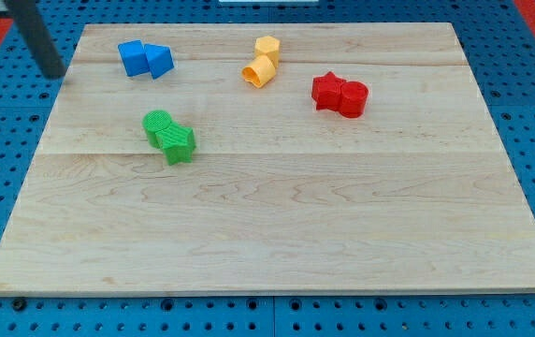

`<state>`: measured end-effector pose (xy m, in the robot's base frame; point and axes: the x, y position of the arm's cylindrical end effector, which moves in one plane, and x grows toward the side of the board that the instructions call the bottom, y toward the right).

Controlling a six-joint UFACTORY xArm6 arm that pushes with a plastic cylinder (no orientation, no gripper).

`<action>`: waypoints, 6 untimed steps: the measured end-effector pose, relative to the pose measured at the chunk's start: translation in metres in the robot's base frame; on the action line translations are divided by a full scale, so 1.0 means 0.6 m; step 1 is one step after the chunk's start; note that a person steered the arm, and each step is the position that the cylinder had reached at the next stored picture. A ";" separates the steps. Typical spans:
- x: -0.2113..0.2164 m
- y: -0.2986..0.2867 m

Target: Slightly push the blue cube to the top of the green circle

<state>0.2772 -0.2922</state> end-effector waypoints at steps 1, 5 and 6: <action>-0.058 0.023; -0.101 0.191; -0.104 0.191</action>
